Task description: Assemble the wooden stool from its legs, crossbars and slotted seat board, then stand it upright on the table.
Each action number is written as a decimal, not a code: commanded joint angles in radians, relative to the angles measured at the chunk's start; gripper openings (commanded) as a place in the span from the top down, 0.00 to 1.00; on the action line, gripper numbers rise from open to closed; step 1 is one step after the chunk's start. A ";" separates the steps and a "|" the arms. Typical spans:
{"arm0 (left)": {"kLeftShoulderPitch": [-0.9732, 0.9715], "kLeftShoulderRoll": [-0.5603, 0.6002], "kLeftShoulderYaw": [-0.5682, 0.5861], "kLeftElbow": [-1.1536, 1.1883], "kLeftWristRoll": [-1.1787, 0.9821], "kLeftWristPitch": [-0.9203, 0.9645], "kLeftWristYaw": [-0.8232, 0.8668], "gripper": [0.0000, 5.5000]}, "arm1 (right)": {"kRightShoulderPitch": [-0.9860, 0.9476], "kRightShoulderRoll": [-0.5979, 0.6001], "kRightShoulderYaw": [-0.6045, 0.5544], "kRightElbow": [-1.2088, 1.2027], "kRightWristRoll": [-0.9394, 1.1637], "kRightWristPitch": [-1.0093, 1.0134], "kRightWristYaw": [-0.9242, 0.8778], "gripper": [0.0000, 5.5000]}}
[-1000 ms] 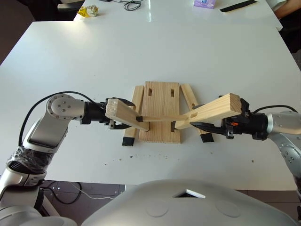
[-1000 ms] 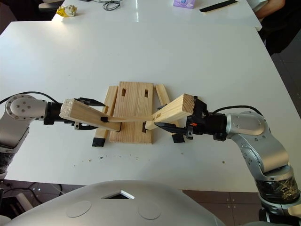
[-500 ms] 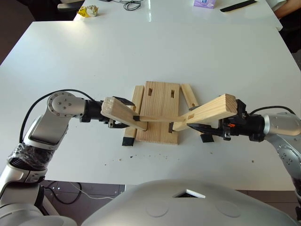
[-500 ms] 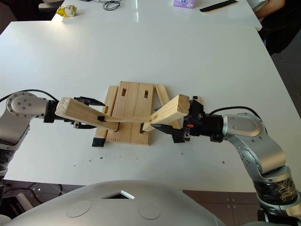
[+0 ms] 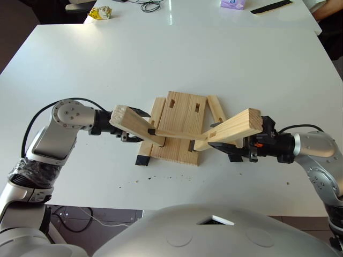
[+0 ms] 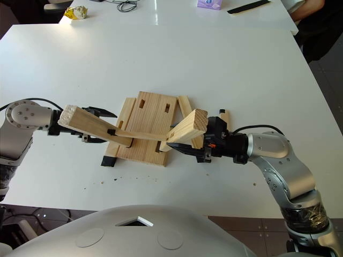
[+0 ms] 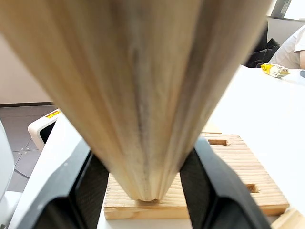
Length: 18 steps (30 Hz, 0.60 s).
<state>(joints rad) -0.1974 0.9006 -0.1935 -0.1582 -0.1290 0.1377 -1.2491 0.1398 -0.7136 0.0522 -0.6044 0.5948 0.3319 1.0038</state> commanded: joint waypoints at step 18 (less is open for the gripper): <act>-0.116 -0.018 -0.051 0.188 0.058 -0.145 -0.058 0.33 | 0.025 0.089 0.021 -0.066 0.044 0.022 -0.119 0.63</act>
<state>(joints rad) -0.2950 0.8897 -0.2343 0.0066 -0.0933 0.0164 -1.3037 0.1765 -0.6317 0.0712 -0.6436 0.6261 0.3538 0.8887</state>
